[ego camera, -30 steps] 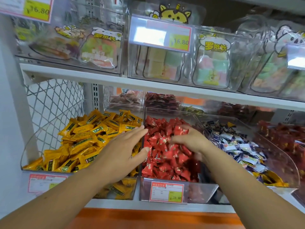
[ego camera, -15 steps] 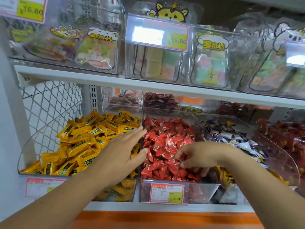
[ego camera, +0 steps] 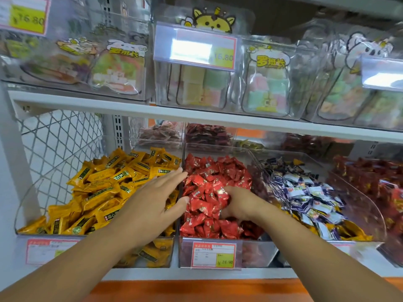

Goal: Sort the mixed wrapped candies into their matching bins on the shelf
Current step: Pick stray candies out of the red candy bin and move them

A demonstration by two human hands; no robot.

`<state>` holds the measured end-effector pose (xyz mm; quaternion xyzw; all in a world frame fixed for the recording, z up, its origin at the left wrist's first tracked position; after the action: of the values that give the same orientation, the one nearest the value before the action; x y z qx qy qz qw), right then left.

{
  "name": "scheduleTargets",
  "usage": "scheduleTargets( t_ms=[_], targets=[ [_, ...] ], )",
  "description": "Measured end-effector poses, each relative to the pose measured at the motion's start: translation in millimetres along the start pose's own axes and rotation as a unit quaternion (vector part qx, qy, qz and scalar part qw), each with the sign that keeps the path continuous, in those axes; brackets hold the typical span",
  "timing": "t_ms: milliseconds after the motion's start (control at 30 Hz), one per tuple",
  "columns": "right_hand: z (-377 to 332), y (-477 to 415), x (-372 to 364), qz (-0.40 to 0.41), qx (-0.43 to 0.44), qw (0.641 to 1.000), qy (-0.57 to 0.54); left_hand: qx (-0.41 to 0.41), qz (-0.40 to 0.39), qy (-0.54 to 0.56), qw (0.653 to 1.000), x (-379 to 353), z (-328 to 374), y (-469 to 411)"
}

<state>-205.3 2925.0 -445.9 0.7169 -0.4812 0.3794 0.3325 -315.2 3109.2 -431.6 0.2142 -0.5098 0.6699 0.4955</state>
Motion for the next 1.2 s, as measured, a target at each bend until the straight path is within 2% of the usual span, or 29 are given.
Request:
scheduleTargets(
  t_ms=[100,200,333,500,733,900,967,1067,1200],
  targets=[
    [0.1,4.7,18.9,0.041,0.019,0.992,-0.115,-0.002,-0.001,-0.001,1.000,1.1,1.1,0.7],
    [-1.2,15.8,38.5,0.024,0.029,0.966,-0.257,0.000,-0.001,-0.003,1.000,0.9,1.0,1.3],
    [-2.6,23.3,44.6,-0.012,0.039,0.948,-0.316,0.002,0.004,-0.002,1.000,0.8,2.6,0.9],
    [-6.7,25.1,38.5,-0.017,0.050,0.951,-0.306,-0.001,0.007,-0.004,1.000,0.9,1.8,1.4],
    [-8.0,25.6,48.6,0.047,0.082,0.969,-0.229,-0.001,0.011,0.000,1.000,1.7,2.4,1.1],
    [-6.2,35.2,52.3,0.030,0.095,0.966,-0.238,-0.005,0.016,-0.005,1.000,0.7,1.4,-0.6],
    [-4.3,38.4,67.4,0.073,0.120,0.961,-0.238,-0.004,0.014,-0.007,1.000,0.3,1.5,-0.7],
    [15.5,40.2,105.2,0.188,0.119,0.952,-0.211,-0.005,0.011,-0.009,1.000,1.3,2.2,0.9],
    [46.1,47.2,132.9,0.288,0.054,0.956,-0.031,-0.004,0.010,-0.009,1.000,1.3,3.0,1.5]
  ],
)
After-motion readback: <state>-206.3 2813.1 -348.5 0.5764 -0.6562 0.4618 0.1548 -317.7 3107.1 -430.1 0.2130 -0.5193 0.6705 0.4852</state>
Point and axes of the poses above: each hand's wrist, its own y-axis away from the middle knuckle, its own x-axis out of the back of the hand, z = x × y, the point moved 4 cm from there along -y, towards the middle knuckle, and after that the axes turned 7 degrees about z, right-handed, at the moved point
